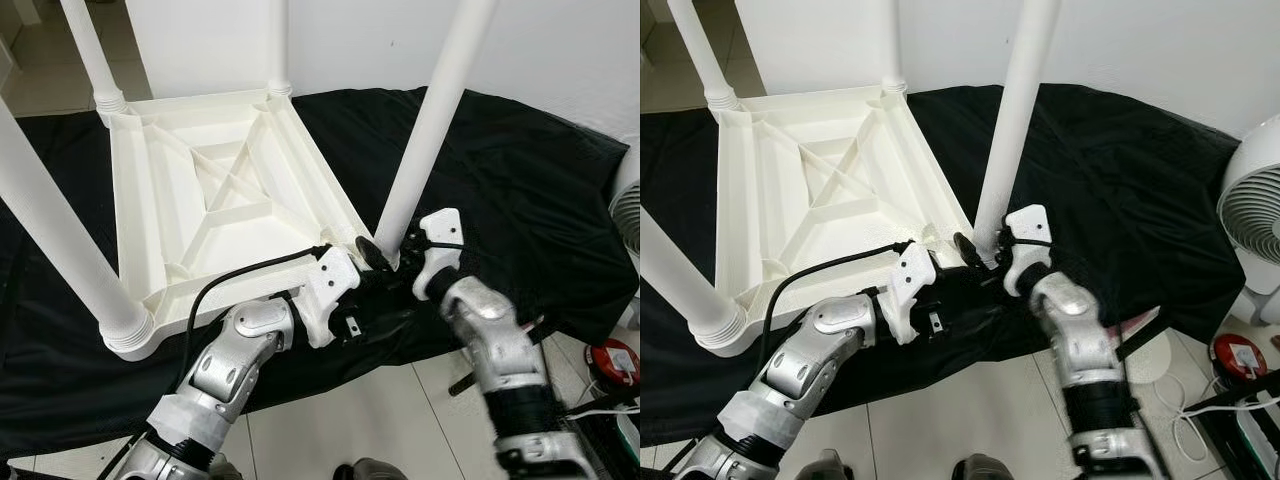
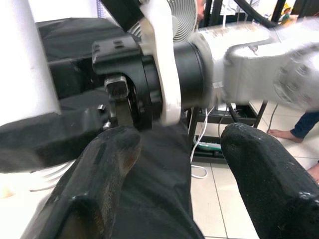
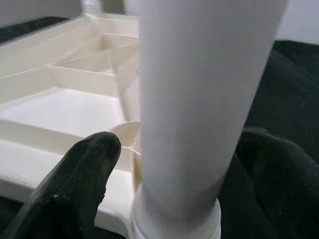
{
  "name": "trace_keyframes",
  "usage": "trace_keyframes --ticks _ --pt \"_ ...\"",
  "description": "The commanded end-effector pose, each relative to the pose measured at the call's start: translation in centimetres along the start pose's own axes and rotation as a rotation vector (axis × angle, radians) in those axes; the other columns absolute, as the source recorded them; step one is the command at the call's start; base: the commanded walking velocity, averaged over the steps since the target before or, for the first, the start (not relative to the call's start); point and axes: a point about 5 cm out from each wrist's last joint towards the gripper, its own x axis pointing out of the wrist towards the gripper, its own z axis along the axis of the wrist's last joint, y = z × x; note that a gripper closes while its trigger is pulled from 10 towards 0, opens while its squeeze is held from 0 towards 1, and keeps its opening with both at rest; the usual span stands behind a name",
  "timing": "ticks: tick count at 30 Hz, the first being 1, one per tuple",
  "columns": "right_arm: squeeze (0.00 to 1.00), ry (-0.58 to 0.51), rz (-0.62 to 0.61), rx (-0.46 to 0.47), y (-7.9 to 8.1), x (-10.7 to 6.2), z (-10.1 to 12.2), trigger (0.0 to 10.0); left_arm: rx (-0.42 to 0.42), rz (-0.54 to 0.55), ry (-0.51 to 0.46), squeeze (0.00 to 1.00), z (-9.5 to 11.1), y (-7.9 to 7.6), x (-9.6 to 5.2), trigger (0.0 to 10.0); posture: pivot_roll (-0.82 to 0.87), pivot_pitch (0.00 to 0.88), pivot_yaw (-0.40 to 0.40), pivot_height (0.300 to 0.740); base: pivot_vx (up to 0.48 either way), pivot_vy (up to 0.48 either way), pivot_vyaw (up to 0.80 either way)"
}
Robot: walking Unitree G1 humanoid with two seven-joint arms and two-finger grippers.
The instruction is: Building children table
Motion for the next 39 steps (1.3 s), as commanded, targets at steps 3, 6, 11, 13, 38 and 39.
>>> trace_keyframes --ticks 3,6,11,13,38,39 --pt "0.00 0.048 0.146 -0.042 -1.3 -0.7 -0.4 10.0 -0.006 0.078 0.035 0.00 -0.4 1.2 -0.8 10.0 0.01 0.000 -0.034 0.740 0.000 0.000 0.00" --pt "0.00 0.072 0.223 -0.033 -1.5 -0.7 -0.5 10.0 -0.003 0.079 0.034 0.00 -0.3 1.3 -0.8 10.0 0.01 0.000 -0.033 0.740 0.000 0.000 0.00" --pt "0.00 0.126 0.332 -0.045 -2.2 -1.0 -0.9 10.0 0.000 0.081 0.031 0.00 -0.2 1.4 -0.9 10.0 0.02 0.000 -0.031 0.740 0.000 0.000 0.00" --pt "0.00 0.159 0.354 -0.065 -2.6 -1.2 -1.2 10.0 0.001 0.081 0.031 0.00 -0.2 1.4 -0.9 10.0 0.02 0.000 -0.026 0.740 0.000 0.000 0.00" --pt "0.00 0.117 0.377 -0.261 -4.2 1.0 -1.1 9.9 -0.001 0.077 0.036 0.00 0.0 1.4 -1.0 10.0 0.05 0.000 -0.015 0.740 0.000 0.000 0.00" --pt "0.00 0.117 0.377 -0.261 -4.2 1.0 -1.1 9.9 -0.001 0.077 0.036 0.00 0.0 1.4 -1.0 10.0 0.05 0.000 -0.015 0.740 0.000 0.000 0.00"
